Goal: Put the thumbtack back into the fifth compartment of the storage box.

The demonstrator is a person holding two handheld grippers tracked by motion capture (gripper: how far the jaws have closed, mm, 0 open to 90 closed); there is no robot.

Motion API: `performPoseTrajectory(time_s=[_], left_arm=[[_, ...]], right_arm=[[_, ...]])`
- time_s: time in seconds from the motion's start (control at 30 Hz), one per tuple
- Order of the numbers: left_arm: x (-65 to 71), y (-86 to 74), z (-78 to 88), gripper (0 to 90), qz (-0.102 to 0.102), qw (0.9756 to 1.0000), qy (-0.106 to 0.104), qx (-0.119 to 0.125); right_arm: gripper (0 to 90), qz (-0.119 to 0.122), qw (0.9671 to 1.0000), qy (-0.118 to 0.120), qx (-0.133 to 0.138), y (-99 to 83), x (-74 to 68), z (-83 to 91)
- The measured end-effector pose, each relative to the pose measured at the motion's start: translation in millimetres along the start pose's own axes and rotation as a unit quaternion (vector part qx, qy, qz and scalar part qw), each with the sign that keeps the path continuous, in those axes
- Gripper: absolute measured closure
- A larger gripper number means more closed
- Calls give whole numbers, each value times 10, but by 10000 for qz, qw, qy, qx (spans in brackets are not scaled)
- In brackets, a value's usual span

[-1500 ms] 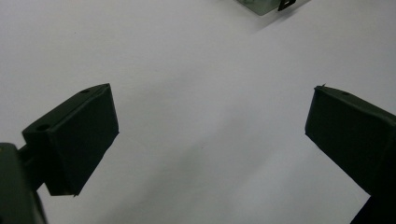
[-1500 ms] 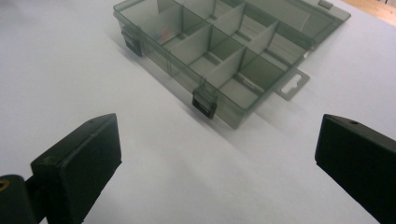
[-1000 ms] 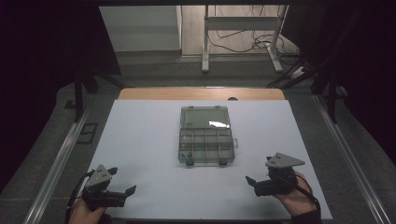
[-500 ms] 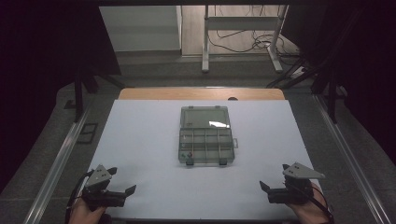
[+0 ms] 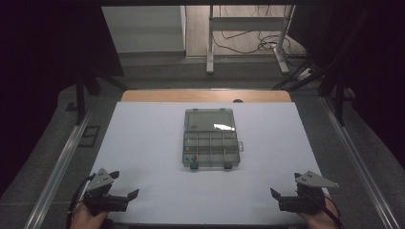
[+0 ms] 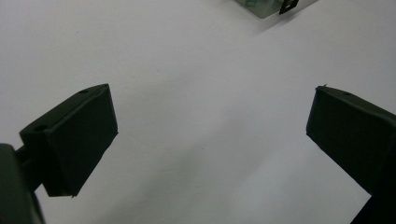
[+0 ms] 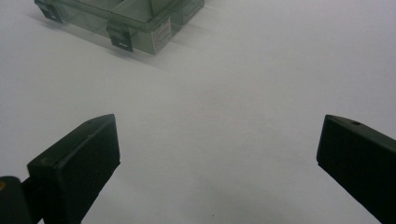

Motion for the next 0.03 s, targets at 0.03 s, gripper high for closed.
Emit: performPoseTrajectory(time_s=[0.03], left_arm=[[1, 1, -2, 23, -1, 10000, -3, -6]], right_arm=[[0, 12, 10000, -7, -7, -2, 1, -2]])
Point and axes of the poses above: each handheld gripper's, and its own axes: z roughly backward along the jaws, y roughly out of its top, x roughly to its right, the point moved 4 cm from there along -z, roughly forward along the jaws, and after that the axes turned 10 degrees about x, right-handed, at the moved point
